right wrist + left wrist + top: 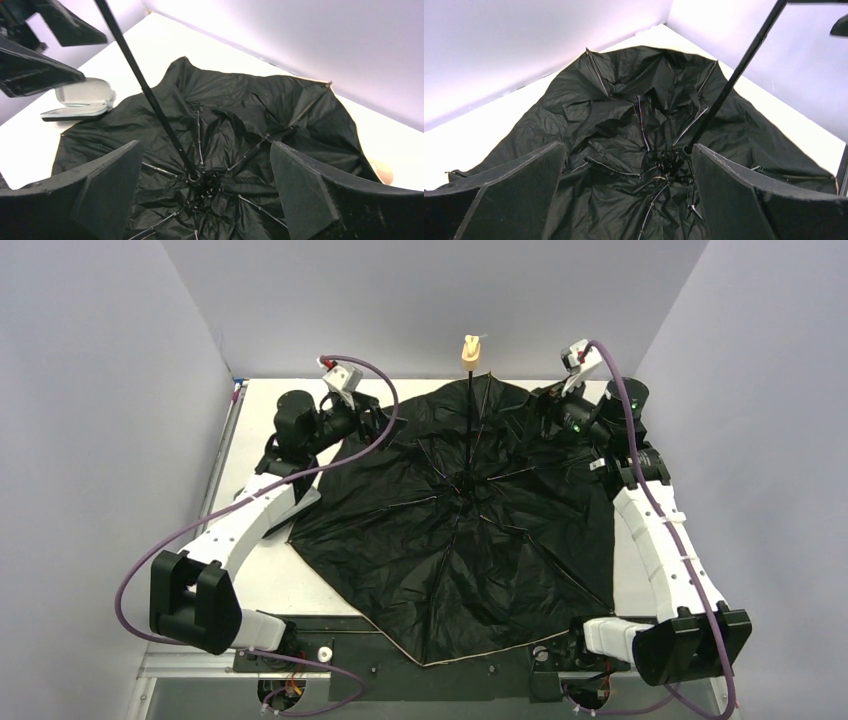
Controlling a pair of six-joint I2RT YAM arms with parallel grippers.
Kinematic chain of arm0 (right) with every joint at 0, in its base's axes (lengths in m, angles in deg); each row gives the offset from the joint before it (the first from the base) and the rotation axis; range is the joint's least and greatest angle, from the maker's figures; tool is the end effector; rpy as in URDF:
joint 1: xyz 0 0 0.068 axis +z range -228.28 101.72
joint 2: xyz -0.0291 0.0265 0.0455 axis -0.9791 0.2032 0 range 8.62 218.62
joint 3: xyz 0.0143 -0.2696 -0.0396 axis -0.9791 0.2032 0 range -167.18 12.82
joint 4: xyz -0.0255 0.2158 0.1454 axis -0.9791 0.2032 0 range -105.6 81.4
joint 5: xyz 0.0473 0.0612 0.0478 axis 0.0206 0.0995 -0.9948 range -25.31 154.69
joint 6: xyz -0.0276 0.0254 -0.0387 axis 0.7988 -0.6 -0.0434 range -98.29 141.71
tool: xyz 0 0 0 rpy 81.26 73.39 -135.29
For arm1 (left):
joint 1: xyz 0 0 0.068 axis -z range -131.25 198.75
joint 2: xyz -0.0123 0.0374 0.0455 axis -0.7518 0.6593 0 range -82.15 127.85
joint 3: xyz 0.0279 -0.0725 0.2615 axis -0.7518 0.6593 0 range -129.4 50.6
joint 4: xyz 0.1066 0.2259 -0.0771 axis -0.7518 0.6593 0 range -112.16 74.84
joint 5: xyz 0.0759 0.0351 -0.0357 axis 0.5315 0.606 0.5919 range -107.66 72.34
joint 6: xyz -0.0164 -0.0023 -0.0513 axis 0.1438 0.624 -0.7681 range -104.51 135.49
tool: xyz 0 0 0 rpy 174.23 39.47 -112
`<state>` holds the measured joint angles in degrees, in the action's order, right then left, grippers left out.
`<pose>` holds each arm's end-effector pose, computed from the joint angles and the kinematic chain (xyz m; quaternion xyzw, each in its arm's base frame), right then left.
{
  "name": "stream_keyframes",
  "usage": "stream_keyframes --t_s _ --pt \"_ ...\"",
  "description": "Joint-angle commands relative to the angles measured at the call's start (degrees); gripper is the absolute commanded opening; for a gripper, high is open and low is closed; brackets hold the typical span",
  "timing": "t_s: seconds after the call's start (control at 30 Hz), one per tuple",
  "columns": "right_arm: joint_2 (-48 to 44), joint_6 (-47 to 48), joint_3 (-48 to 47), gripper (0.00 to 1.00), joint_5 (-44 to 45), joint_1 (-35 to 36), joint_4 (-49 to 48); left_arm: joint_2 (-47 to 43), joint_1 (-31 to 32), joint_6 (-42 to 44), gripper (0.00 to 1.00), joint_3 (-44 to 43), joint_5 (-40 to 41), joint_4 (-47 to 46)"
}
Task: Open the umbrella
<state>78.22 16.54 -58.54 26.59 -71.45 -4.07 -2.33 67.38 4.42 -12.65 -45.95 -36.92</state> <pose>0.2671 0.0541 0.4112 -0.2208 0.7198 0.3119 0.5796 0.3078 -0.1216 0.3576 0.2156 0.6837 -0.3426 0.6072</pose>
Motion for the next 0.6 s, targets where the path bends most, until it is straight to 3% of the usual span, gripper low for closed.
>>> stream_keyframes --t_s 0.0,0.03,0.13,0.3,0.57 --pt "2.5 1.6 -3.1 0.94 -6.0 1.8 -3.1 -1.2 0.8 4.2 0.97 2.8 -3.7 -1.2" --pt "4.5 5.6 -4.6 0.93 -6.1 3.5 2.0 -1.2 1.5 4.4 0.97 3.4 -3.5 -1.7" --pt "7.1 10.0 -8.1 0.9 -4.4 6.7 5.2 -1.9 4.4 7.7 0.97 6.9 -1.6 -3.2" --pt "7.7 4.7 -2.5 0.88 1.6 11.5 -8.5 -1.8 8.5 10.6 0.97 11.3 2.7 -6.7" --pt "12.8 -1.7 -2.0 0.82 8.9 14.5 -15.1 2.6 12.6 6.4 0.97 14.0 4.1 -14.6"
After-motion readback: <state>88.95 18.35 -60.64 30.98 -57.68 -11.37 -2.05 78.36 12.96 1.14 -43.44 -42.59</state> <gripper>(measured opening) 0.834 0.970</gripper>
